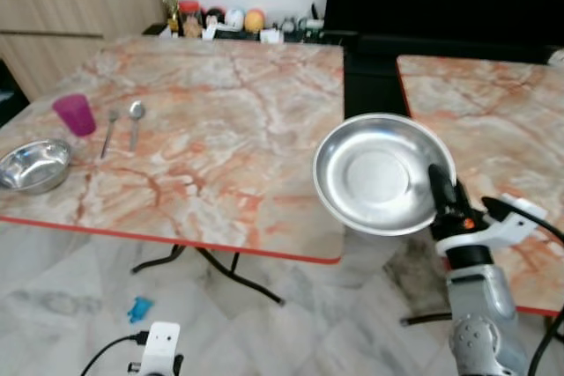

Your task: Setting the table

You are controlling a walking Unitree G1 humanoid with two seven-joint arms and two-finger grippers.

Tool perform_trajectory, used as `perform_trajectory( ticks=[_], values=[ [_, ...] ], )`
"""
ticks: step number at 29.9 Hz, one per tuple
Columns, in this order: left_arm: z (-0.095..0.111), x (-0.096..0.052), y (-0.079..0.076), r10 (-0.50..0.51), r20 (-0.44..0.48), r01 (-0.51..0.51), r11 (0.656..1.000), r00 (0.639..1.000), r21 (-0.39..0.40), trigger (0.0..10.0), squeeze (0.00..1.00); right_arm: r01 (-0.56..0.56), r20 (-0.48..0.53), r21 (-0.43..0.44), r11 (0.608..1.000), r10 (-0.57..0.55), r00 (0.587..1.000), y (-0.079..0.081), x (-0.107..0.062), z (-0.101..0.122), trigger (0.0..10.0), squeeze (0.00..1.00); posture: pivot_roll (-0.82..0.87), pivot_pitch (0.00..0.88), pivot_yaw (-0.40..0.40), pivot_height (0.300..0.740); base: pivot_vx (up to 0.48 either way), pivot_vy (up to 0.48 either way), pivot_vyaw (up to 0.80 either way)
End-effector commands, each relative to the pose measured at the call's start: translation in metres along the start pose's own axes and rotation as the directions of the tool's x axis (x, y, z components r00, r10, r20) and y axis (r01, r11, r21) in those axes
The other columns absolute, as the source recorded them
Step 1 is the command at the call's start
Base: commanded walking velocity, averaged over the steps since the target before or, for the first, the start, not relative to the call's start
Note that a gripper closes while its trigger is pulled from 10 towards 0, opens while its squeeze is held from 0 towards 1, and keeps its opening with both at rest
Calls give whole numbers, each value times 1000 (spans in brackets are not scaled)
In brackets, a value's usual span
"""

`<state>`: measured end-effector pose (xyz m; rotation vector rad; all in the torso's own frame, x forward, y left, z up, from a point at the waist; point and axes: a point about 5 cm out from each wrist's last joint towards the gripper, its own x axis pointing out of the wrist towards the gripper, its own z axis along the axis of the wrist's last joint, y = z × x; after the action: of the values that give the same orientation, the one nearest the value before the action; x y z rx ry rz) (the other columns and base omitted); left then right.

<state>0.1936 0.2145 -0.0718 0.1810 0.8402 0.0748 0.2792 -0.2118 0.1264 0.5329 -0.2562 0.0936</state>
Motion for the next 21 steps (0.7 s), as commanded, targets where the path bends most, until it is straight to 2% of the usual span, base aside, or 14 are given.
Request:
perform_trajectory(
  ticks=[1,21],
  values=[
    [-3,-1,3,7,-11,-7,1000,1000,0,10000,0,-27,22,-2,1000,27,999,7,4,4,10000,0,8,0,-28,740,0,-334,0],
    [-3,0,4,6,-14,-6,1000,1000,0,10000,0,-3,37,0,1000,3,999,3,5,7,10000,0,11,0,-25,740,0,-333,0]
  ],
)
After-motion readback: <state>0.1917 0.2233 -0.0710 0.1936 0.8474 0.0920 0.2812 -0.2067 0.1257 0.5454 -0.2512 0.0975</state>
